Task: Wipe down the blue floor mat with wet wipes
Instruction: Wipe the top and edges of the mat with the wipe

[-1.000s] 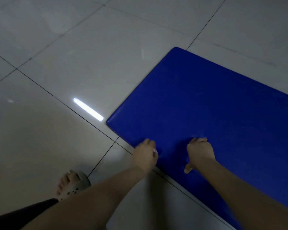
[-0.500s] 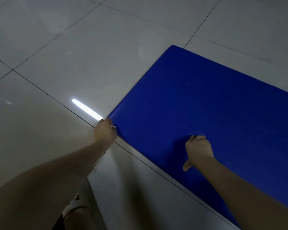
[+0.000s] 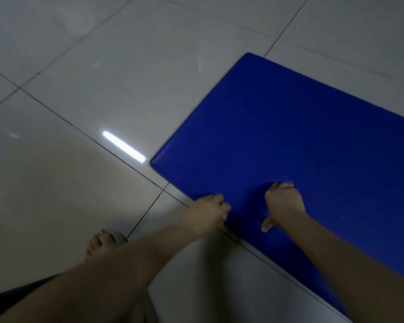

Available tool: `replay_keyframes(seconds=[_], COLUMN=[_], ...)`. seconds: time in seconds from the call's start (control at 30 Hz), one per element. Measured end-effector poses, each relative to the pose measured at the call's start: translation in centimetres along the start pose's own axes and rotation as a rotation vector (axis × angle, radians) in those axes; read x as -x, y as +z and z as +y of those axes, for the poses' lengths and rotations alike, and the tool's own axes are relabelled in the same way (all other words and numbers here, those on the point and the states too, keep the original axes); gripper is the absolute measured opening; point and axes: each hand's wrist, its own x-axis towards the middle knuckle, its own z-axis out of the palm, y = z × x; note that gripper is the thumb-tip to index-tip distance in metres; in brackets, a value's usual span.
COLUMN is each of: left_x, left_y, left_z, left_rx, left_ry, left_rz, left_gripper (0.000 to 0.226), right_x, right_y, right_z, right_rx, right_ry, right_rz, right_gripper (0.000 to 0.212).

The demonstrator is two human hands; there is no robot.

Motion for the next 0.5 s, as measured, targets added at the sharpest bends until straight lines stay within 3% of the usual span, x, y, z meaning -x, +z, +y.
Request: replay_keyframes(seconds=[0.23, 0.37, 0.5], left_x=[0.4, 0.1, -0.3], left_y=[-3.9, -1.9, 1.4], left_z=[-10.8, -5.3, 1.9], left_rx=[0.111, 0.267, 0.349], left_ry=[-0.647, -0.692, -0.535], left_rz=[0.417, 0.462, 0.359], left_gripper=[0.015, 0.015, 0.015], right_x=[-0.3, -0.2, 0.0], right_y=[0.3, 0.1, 0.0], right_z=[0.0, -0.1, 0.0], right_rx=[0.005, 0.010, 0.004], right_ry=[0.010, 0.002, -0.010], right_rz=[0.009, 0.005, 0.012], right_gripper=[0.149, 0.150, 0.145])
